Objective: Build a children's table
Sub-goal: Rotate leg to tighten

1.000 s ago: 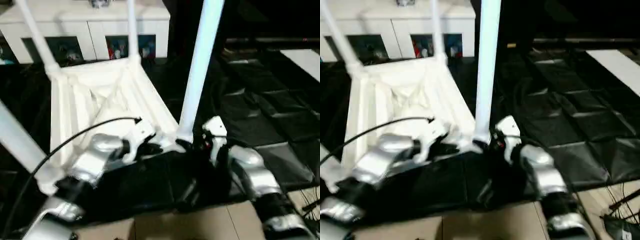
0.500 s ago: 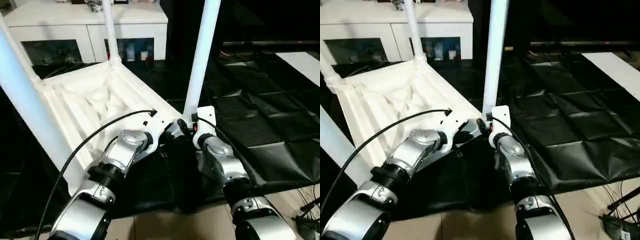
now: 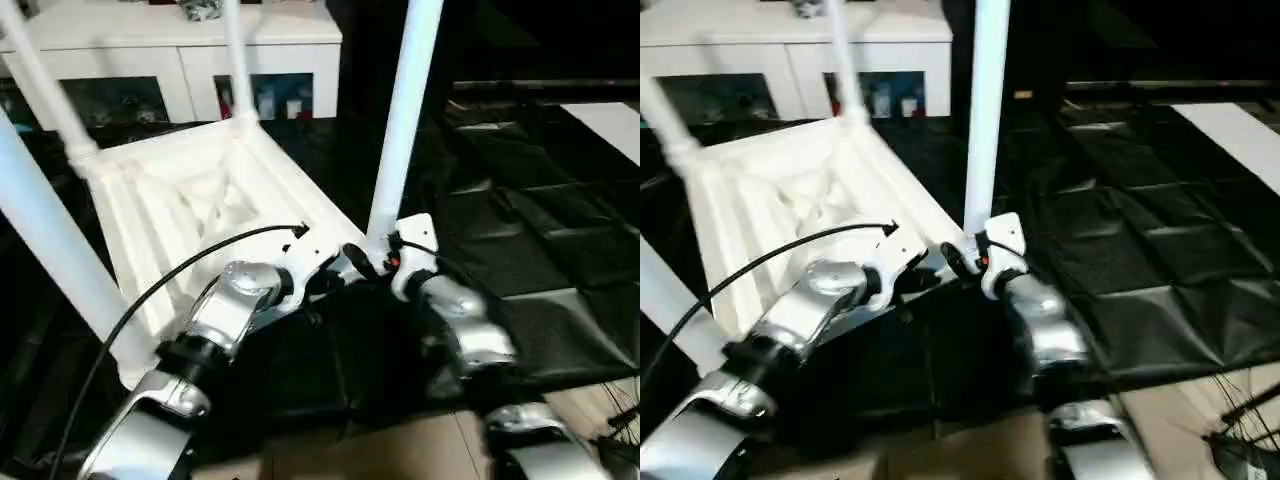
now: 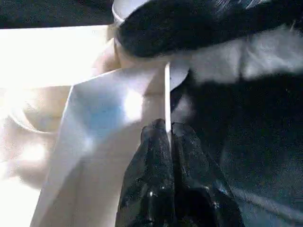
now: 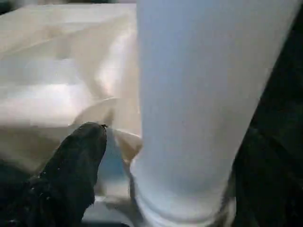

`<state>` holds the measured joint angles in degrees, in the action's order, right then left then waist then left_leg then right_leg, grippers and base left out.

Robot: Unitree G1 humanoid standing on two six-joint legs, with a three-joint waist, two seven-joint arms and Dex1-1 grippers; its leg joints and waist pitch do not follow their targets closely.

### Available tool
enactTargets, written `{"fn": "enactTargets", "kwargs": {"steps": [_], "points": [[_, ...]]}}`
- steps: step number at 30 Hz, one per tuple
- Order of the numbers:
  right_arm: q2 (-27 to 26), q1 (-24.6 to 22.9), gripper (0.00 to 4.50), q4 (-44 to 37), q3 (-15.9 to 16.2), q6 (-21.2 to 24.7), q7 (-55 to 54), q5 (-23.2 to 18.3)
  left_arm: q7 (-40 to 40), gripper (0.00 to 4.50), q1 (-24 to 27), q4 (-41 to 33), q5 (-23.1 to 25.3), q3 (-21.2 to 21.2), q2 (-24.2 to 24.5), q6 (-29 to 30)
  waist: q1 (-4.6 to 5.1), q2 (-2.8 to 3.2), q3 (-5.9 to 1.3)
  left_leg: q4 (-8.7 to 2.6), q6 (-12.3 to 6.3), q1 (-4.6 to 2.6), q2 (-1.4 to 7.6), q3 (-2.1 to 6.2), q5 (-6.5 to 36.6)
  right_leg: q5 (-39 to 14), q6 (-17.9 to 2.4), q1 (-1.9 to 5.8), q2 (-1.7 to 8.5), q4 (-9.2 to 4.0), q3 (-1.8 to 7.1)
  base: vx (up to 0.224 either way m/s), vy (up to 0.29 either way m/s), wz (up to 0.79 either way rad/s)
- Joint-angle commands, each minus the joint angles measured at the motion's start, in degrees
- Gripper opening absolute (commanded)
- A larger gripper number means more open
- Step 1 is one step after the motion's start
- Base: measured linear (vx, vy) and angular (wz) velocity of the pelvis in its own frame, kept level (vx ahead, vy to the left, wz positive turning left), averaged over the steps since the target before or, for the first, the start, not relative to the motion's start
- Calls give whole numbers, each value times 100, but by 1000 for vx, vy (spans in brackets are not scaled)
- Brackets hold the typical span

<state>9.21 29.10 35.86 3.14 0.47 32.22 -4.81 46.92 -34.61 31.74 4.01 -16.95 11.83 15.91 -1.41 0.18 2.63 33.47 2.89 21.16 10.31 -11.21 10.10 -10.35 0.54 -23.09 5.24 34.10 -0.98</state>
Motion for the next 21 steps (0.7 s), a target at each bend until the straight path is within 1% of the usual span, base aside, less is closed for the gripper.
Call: {"fn": "enactTargets", "kwargs": {"steps": [1,2,4,5,6,7,8,9,11,12,13,14,15,16,17,19,20,21], "points": [[219,-129,417,-380,232,-33,805,-129,400,0,249,40,-135,-137,134,-85,0,-40,-301,-457,-243,-40,230,111,1996,-1766,-1059,152,206,-476,121,0,0,0],[453,-251,417,-607,304,-6,1288,-219,664,0,338,-152,-240,-130,283,-159,-33,-25,-303,-456,-257,-44,230,110,2004,-1705,-1083,182,204,-474,113,0,0,0],[691,-353,417,-800,325,68,1721,-353,1015,0,458,-425,-385,-123,474,-231,-48,-29,-308,-455,-293,-48,245,107,1952,-1598,-1126,173,214,-457,127,0,0,0],[813,-398,417,-872,328,87,1911,-415,1230,0,533,-602,-462,-127,593,-233,-53,-39,-319,-451,-311,-43,246,108,1877,-1496,-1175,192,214,-439,122,0,0,0],[895,-432,417,-915,335,119,2044,-453,1368,0,588,-736,-513,-128,681,-224,-57,-35,-318,-443,-333,-54,244,92,1793,-1420,-1231,177,211,-435,127,0,0,0],[931,-448,417,-934,344,116,2104,-461,1412,0,610,-789,-535,-123,715,-213,-59,-42,-321,-438,-343,-54,244,91,1753,-1388,-1256,179,211,-430,127,0,0,0],[1026,-490,417,-984,369,102,2253,-481,1518,0,667,-934,-593,-99,800,-188,-60,-37,-328,-434,-362,-40,243,88,1639,-1283,-1291,196,211,-412,125,0,0,0],[1066,-509,417,-1009,380,95,2315,-490,1554,0,690,-991,-614,-83,829,-177,-62,-31,-338,-424,-395,-44,248,83,1496,-1092,-1339,195,206,-393,125,0,0,0],[1090,-531,417,-1045,359,167,2433,-562,1607,0,727,-1073,-628,-64,872,-162,-57,-30,-342,-408,-457,-35,240,73,1358,-871,-1413,201,198,-369,119,0,0,0],[1086,-534,417,-1038,348,215,2486,-584,1694,0,779,-1173,-646,-86,920,-127,-64,-43,-349,-401,-486,-30,240,77,1277,-792,-1440,219,205,-352,115,0,0,0],[1085,-534,417,-1036,346,223,2495,-588,1712,0,790,-1194,-650,-90,930,-120,-63,-40,-351,-401,-501,-25,243,79,1231,-747,-1455,224,206,-346,114,0,0,0],[1105,-550,417,-1063,373,259,2571,-608,1737,0,816,-1241,-664,-101,953,-107,-61,-40,-346,-396,-519,-27,243,72,1188,-724,-1472,219,206,-350,112,0,0,0],[1115,-558,401,-1078,388,274,2604,-616,1742,0,825,-1257,-670,-104,961,-102,-65,-37,-349,-390,-529,-35,243,69,1165,-697,-1494,218,205,-343,112,0,0,0],[1138,-588,401,-1126,438,299,2700,-628,1742,0,843,-1293,-683,-105,976,-84,-64,-46,-344,-393,-535,-34,244,68,1173,-708,-1496,218,202,-346,110,0,0,0],[1160,-625,391,-1187,500,315,2808,-639,1750,0,859,-1329,-698,-109,988,-63,-69,-47,-337,-397,-532,-32,244,69,1188,-762,-1477,221,198,-348,109,0,0,0],[1165,-645,391,-1212,538,311,2849,-627,1752,0,861,-1342,-695,-112,986,-54,-75,-46,-334,-398,-515,-36,249,69,1217,-820,-1446,217,207,-354,114,0,0,0],[1154,-650,365,-1207,549,311,2856,-616,1756,0,857,-1353,-685,-115,973,-39,-71,-50,-334,-397,-498,-36,247,69,1239,-865,-1445,216,207,-359,114,0,0,0],[1147,-649,357,-1198,549,311,2854,-612,1759,0,855,-1360,-683,-118,969,-32,-70,-48,-334,-400,-476,-36,247,71,1249,-896,-1443,215,206,-361,113,0,0,0]]}}
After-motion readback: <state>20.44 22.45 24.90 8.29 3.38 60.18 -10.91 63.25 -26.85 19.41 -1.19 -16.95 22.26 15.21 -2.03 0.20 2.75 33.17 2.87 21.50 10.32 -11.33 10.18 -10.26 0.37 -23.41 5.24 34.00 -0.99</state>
